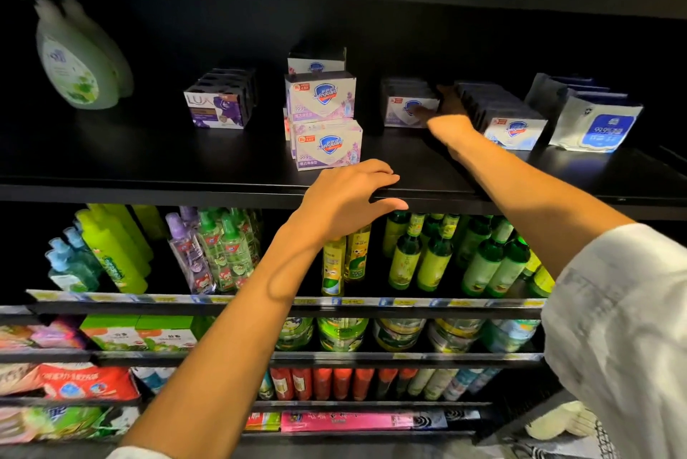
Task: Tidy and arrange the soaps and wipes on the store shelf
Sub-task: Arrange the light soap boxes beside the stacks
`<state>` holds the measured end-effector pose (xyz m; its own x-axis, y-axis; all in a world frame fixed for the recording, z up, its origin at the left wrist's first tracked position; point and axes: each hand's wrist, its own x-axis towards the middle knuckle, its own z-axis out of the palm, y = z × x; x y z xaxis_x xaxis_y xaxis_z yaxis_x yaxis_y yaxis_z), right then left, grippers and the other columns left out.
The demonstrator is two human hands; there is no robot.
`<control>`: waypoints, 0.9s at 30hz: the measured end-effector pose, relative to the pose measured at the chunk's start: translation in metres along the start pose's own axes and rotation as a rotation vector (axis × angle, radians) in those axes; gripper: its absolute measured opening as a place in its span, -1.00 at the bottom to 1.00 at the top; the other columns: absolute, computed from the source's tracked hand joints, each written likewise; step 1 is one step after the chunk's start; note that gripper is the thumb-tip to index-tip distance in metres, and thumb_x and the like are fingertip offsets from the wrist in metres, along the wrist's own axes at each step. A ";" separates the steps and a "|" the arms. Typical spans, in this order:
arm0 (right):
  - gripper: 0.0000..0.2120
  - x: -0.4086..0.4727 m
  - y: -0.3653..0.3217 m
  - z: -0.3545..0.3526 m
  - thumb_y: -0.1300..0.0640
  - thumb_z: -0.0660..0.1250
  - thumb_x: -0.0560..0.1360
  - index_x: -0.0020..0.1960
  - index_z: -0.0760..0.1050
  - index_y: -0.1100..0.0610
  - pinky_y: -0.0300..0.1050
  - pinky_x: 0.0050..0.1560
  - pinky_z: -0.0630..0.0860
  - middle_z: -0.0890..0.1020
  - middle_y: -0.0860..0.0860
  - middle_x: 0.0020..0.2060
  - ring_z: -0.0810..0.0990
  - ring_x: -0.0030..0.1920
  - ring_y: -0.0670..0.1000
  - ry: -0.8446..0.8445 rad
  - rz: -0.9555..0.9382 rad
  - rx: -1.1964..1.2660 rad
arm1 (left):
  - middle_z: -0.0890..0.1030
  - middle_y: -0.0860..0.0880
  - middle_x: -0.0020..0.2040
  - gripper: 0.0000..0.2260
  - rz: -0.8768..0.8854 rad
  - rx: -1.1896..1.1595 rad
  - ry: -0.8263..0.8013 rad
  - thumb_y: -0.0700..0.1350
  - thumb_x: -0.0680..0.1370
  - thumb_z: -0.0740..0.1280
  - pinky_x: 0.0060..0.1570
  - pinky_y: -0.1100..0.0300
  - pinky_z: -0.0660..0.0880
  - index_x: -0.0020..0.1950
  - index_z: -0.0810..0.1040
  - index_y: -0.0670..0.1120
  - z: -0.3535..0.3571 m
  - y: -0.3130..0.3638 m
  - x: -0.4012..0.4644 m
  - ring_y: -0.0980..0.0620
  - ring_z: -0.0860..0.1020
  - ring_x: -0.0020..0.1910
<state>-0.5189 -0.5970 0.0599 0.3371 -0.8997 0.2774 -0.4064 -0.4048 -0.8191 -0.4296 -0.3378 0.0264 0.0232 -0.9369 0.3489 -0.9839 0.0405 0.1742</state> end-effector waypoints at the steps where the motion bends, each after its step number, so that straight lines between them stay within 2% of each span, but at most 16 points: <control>1: -0.29 0.003 0.002 0.002 0.04 0.58 0.48 0.53 0.38 0.14 -0.06 0.37 0.47 0.54 0.14 0.42 0.52 0.40 0.14 -0.001 0.017 -0.013 | 0.45 0.19 0.48 -0.46 0.001 -0.006 0.003 0.34 0.62 0.22 0.28 0.00 0.48 0.51 0.49 0.10 0.000 0.000 0.000 0.08 0.48 0.39; 4: -0.36 0.004 0.001 0.002 0.10 0.63 0.42 0.42 0.49 0.19 -0.04 0.31 0.52 0.60 0.17 0.33 0.59 0.32 0.16 0.023 0.009 -0.059 | 0.46 0.18 0.48 -0.46 0.004 -0.018 0.011 0.33 0.62 0.23 0.27 0.02 0.47 0.51 0.50 0.08 -0.001 0.001 0.000 0.09 0.48 0.39; 8: -0.43 0.003 0.004 0.000 0.20 0.61 0.42 0.38 0.52 0.20 -0.18 0.22 0.50 0.62 0.17 0.32 0.60 0.31 0.14 0.066 -0.002 -0.058 | 0.45 0.18 0.49 -0.46 -0.006 -0.014 -0.006 0.33 0.63 0.22 0.26 0.04 0.45 0.52 0.49 0.09 -0.003 0.002 0.000 0.09 0.47 0.41; 11: -0.44 -0.001 0.005 -0.003 0.18 0.63 0.40 0.35 0.56 0.17 -0.18 0.18 0.52 0.64 0.13 0.28 0.62 0.27 0.11 0.086 0.002 -0.012 | 0.45 0.18 0.50 -0.46 -0.011 -0.017 -0.015 0.34 0.63 0.22 0.27 0.05 0.44 0.52 0.48 0.09 -0.004 0.002 0.000 0.09 0.45 0.42; 14: -0.55 -0.010 0.011 -0.010 0.15 0.66 0.36 0.21 0.64 0.14 -0.23 0.04 0.55 0.69 0.07 0.08 0.67 0.14 0.08 0.086 0.019 0.060 | 0.44 0.18 0.50 -0.45 -0.022 -0.016 -0.029 0.35 0.62 0.22 0.33 0.02 0.45 0.53 0.47 0.10 -0.006 0.004 0.001 0.08 0.44 0.44; 18: -0.58 -0.031 0.021 -0.026 0.10 0.70 0.27 0.06 0.67 0.14 0.06 0.09 0.68 0.74 0.08 -0.05 0.73 -0.02 0.07 0.089 0.012 0.171 | 0.44 0.19 0.50 -0.46 -0.042 -0.027 -0.034 0.34 0.62 0.23 0.31 0.00 0.44 0.52 0.48 0.11 -0.007 0.007 0.000 0.08 0.44 0.44; 20: -0.58 -0.047 0.020 -0.037 0.10 0.69 0.29 0.05 0.64 0.21 0.04 -0.03 0.66 0.73 0.09 -0.19 0.70 -0.19 0.03 0.063 0.017 0.216 | 0.45 0.18 0.49 -0.46 -0.050 -0.031 -0.017 0.34 0.61 0.25 0.27 0.01 0.44 0.50 0.50 0.11 -0.007 0.008 -0.001 0.07 0.45 0.43; 22: -0.53 -0.065 0.015 -0.048 0.16 0.66 0.33 0.15 0.59 0.28 -0.04 -0.09 0.59 0.70 0.07 -0.29 0.64 -0.30 -0.03 0.022 0.015 0.308 | 0.47 0.18 0.47 -0.47 -0.059 -0.031 -0.001 0.34 0.61 0.26 0.23 0.01 0.45 0.49 0.52 0.10 -0.005 0.009 -0.002 0.06 0.47 0.40; 24: -0.55 -0.084 0.010 -0.061 0.21 0.64 0.38 0.20 0.57 0.22 -0.09 -0.07 0.62 0.73 0.05 -0.23 0.70 -0.22 -0.04 -0.014 0.017 0.405 | 0.50 0.17 0.44 -0.48 -0.065 -0.052 0.021 0.34 0.60 0.26 0.20 0.01 0.48 0.45 0.55 0.09 -0.004 0.009 -0.002 0.04 0.51 0.37; 27: -0.71 -0.108 0.005 -0.077 0.23 0.58 0.46 0.12 0.60 0.08 -0.11 -0.05 0.65 0.77 0.09 -0.06 0.76 0.01 0.02 -0.106 -0.020 0.488 | 0.54 0.14 0.40 -0.50 -0.077 -0.128 0.052 0.33 0.60 0.28 0.21 0.01 0.50 0.42 0.57 0.07 -0.004 0.011 -0.002 0.03 0.54 0.33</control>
<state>-0.6230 -0.5140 0.0646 0.4355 -0.8608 0.2634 0.0372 -0.2752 -0.9607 -0.4395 -0.3346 0.0310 0.1104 -0.9198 0.3765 -0.9483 0.0160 0.3171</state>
